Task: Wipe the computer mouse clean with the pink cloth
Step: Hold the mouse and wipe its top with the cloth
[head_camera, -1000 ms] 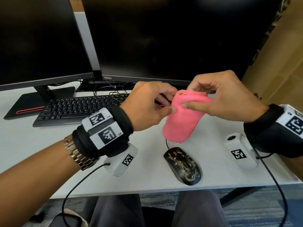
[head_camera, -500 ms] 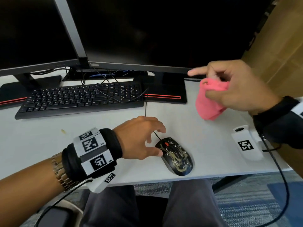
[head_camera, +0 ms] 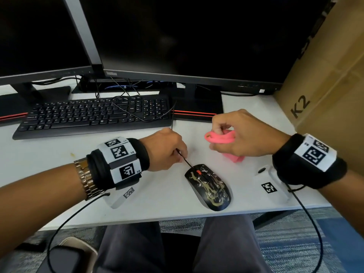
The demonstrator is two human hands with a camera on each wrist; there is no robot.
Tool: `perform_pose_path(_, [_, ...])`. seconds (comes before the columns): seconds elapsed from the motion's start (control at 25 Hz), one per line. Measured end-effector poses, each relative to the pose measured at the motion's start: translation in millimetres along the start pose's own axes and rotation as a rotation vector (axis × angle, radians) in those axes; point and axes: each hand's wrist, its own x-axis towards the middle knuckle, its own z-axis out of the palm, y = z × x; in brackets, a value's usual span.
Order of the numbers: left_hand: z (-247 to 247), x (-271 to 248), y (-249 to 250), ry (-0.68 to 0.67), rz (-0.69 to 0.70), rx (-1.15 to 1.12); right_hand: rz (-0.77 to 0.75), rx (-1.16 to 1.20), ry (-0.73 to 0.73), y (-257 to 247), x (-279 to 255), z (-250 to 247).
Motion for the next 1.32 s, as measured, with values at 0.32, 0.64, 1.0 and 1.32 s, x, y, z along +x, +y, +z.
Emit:
perform_pose_path(0.32, [-13.3,0.2,-24.0,0.093,-0.002,-0.004,0.057,-0.029,-0.044,-13.1,7.9,12.5])
perform_pose_path(0.64, [-21.9,7.6,-53.1,0.092,-0.133,0.012,0.054,-0.063,-0.155,-3.4,12.9,29.3])
perform_pose_path(1.0, [-14.6,-13.8,-2.6,0.282,-0.284,0.032,0.117,-0.017,-0.050,13.2,23.8,31.9])
perform_pose_path(1.32, [10.6,-24.5,27.9,-0.035,-0.350,0.079,0.102,0.070,-0.070,11.8,37.8,36.5])
